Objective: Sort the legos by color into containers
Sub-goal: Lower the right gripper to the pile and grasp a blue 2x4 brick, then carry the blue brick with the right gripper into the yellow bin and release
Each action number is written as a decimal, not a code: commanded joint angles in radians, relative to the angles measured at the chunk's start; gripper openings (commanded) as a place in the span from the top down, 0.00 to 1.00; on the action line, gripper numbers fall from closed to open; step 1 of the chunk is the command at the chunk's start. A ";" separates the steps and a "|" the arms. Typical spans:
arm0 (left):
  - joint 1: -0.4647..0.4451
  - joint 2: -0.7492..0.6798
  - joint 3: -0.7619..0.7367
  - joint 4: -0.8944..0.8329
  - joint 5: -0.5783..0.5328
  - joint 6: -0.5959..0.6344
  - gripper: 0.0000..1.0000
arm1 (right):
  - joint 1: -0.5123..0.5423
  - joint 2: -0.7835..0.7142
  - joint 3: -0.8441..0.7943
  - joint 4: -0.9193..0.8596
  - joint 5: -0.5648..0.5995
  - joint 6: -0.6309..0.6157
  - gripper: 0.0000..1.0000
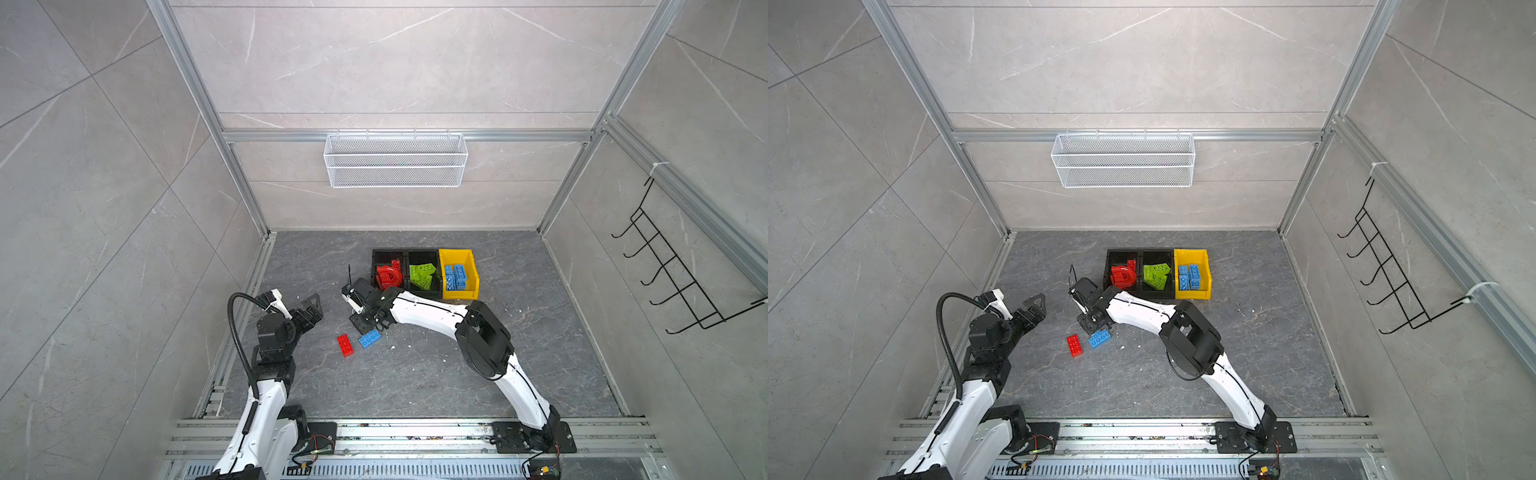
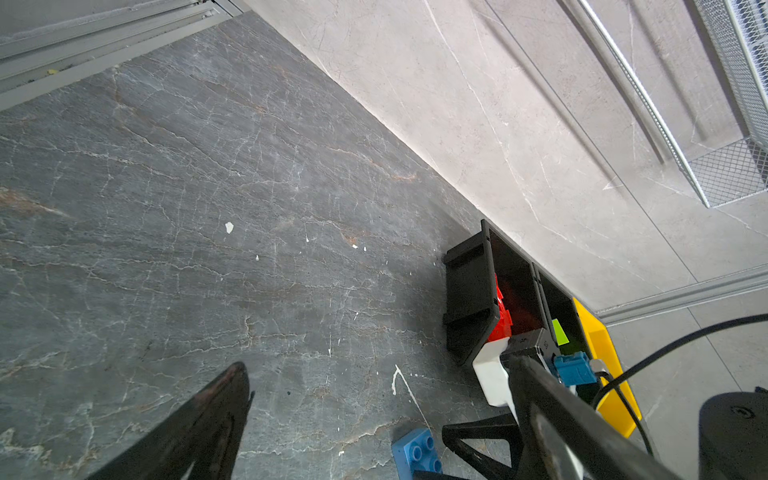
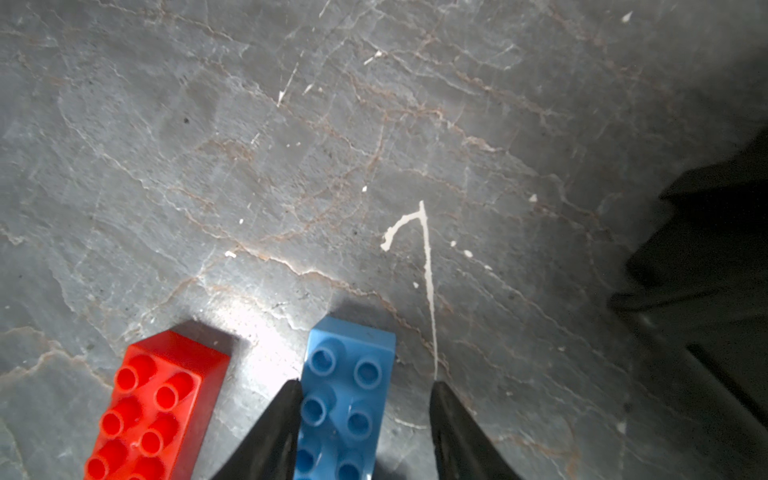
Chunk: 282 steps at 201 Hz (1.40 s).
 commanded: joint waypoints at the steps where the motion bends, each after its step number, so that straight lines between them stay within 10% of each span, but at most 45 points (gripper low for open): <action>1: -0.002 -0.011 0.010 0.026 -0.003 0.013 0.00 | 0.020 0.011 -0.015 0.017 -0.033 0.018 0.48; 187: -0.002 -0.020 0.012 0.019 -0.004 0.016 0.00 | 0.029 0.057 0.130 -0.103 0.090 -0.024 0.64; 282: -0.002 -0.012 0.011 0.027 0.001 0.011 0.00 | -0.247 -0.420 -0.381 0.251 -0.111 0.063 0.75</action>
